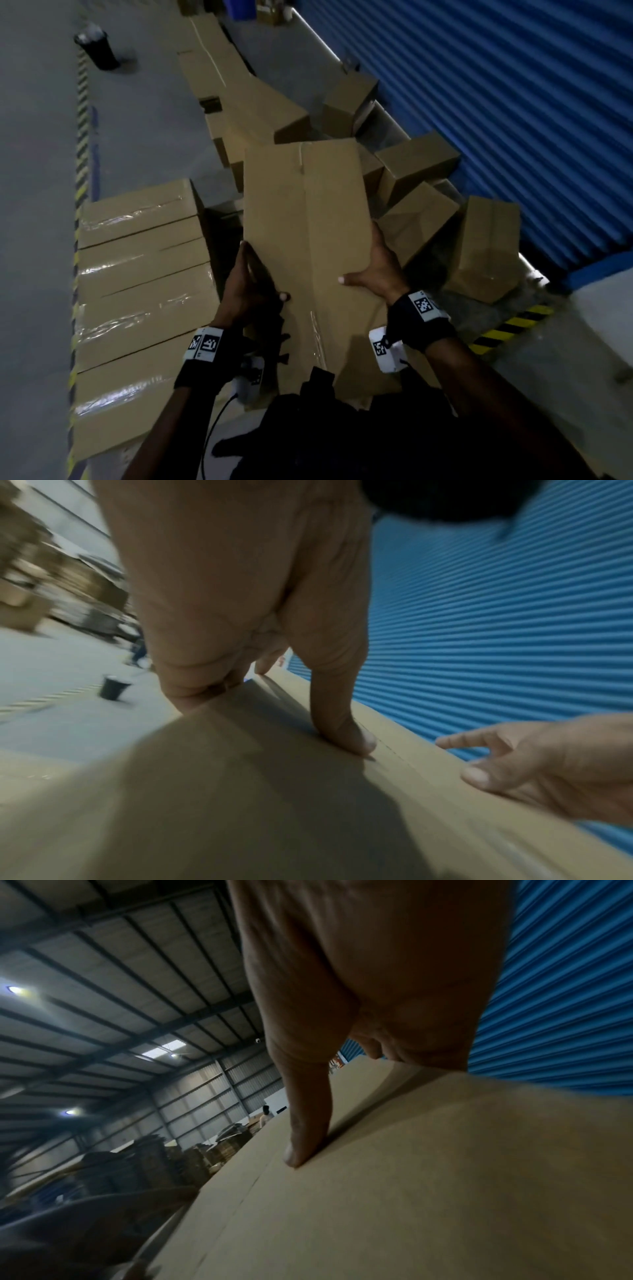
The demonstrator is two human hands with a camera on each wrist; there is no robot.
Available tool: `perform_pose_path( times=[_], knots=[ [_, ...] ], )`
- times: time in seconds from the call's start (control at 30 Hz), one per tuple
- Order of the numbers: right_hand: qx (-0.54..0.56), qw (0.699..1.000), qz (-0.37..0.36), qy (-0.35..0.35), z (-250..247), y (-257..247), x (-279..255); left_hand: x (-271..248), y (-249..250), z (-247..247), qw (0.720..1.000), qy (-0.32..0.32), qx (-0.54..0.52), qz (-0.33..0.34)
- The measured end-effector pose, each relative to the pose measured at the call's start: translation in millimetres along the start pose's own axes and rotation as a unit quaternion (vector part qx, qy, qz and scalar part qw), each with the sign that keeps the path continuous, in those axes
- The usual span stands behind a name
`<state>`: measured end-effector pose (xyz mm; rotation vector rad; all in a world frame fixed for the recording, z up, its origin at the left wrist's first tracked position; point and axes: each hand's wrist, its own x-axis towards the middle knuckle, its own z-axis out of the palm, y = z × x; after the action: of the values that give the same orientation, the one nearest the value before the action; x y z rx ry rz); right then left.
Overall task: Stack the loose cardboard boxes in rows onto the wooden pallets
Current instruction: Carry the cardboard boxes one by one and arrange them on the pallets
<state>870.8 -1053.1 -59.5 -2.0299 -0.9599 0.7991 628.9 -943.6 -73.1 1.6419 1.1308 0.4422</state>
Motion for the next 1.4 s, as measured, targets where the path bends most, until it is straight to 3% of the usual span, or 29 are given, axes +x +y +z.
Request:
perform_pose_path(
  times=[0.27, 0.53, 0.83, 1.03, 1.23, 1.4],
  knots=[
    [-0.024, 0.995, -0.050, -0.083, 16.6, -46.6, 76.3, 35.4, -5.0, -30.6, 0.993, 0.101, 0.001, -0.066],
    [-0.056, 0.982, -0.087, -0.158, 18.8, -55.2, 172.7, 81.0, -1.1, -8.9, 0.978, 0.174, -0.045, -0.102],
    [-0.033, 0.958, -0.157, -0.237, -24.9, -53.3, 379.0, 226.8, 61.5, 49.8, 0.944, 0.292, -0.056, -0.142],
    [-0.049, 0.945, -0.159, -0.282, -67.2, -70.0, 484.1, 314.5, 121.5, 73.6, 0.930, 0.333, -0.028, -0.152],
    [-0.060, 0.933, -0.195, -0.296, -78.0, -95.1, 529.6, 345.7, 143.0, 75.1, 0.916, 0.369, -0.042, -0.150],
    [-0.085, 0.905, -0.238, -0.341, -57.7, -113.7, 527.9, 323.8, 138.7, 88.0, 0.880, 0.441, -0.104, -0.139]
  ],
)
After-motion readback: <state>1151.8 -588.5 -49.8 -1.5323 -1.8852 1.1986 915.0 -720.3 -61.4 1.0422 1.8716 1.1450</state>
